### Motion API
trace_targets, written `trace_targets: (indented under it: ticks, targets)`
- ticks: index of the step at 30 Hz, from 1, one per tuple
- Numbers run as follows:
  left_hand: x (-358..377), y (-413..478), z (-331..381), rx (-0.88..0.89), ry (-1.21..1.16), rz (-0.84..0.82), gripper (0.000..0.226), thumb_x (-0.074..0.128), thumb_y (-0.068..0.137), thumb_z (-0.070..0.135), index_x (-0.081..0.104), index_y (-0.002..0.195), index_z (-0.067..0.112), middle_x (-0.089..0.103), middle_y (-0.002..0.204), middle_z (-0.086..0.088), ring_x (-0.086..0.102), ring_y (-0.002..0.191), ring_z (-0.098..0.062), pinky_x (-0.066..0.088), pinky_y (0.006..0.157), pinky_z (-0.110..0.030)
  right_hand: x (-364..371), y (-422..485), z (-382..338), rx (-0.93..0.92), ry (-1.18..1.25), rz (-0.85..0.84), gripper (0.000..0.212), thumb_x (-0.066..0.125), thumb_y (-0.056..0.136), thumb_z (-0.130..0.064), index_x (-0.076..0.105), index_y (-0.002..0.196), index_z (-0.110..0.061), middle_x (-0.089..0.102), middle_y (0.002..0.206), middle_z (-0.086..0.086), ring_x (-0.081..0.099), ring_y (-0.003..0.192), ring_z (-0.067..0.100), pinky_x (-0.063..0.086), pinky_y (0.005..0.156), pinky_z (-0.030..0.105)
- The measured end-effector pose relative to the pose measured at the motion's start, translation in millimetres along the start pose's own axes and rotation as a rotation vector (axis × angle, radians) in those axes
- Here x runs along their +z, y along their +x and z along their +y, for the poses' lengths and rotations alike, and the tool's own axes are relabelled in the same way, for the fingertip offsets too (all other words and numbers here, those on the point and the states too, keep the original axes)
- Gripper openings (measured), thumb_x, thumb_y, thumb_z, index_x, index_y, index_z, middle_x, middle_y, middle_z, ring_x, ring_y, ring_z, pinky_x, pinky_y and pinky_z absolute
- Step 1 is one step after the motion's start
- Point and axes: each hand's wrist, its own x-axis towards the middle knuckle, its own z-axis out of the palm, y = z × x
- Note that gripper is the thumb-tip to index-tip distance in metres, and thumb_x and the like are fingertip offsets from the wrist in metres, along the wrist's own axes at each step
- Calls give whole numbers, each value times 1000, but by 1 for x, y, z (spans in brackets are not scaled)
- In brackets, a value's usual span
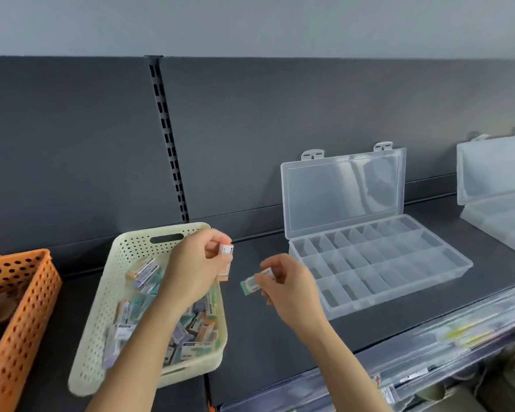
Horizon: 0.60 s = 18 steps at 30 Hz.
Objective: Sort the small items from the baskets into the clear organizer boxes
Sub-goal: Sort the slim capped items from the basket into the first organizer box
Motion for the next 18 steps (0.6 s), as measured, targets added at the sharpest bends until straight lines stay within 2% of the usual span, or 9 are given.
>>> trace_targets:
  ticks: [2, 6, 10, 14, 18]
  targets:
    - [30, 5, 17, -13, -63, -5, 22, 66, 80, 3, 67, 93, 21, 68, 85, 8, 64, 76, -5, 45, 53, -9, -28, 13, 13, 7, -13, 3, 13, 63, 86, -16, 60, 98, -21, 65, 83, -3, 62, 62, 10, 55, 55, 23]
    - [88, 18, 42, -19, -67, 25, 28, 67, 80, 6, 67, 100, 26, 67, 88, 16, 62, 78, 3, 44, 61, -5, -86, 45, 36, -25, -73, -5, 10, 61, 86, -13, 60, 88, -23, 65, 76, -8, 59, 63, 12, 42, 46, 11]
    - [127, 27, 60, -21, -58, 66, 18, 64, 83, 4, 69, 92, 19, 68, 84, 12, 62, 76, 2, 41, 58, -3, -129, 87, 43, -112, -201, -13, 7, 60, 90, -16, 62, 94, -20, 67, 84, -6, 60, 69, 8, 40, 51, 8]
    - [147, 41, 67, -38, -111, 121, 18, 60, 82, 0, 66, 83, 17, 69, 71, 5, 67, 65, -7, 46, 62, -10, -149, 114, 45, -212, -245, -37, 7, 61, 88, -12, 65, 91, -17, 65, 81, -6, 56, 69, 7, 39, 54, 9]
    - [158, 54, 66, -35, -30, 123, 17, 61, 82, -1, 66, 84, 14, 69, 75, 5, 65, 67, 0, 42, 62, -5, -147, 134, 51, -300, -335, -95, 10, 59, 87, -9, 66, 91, -16, 65, 88, -4, 55, 77, 11, 38, 62, 12]
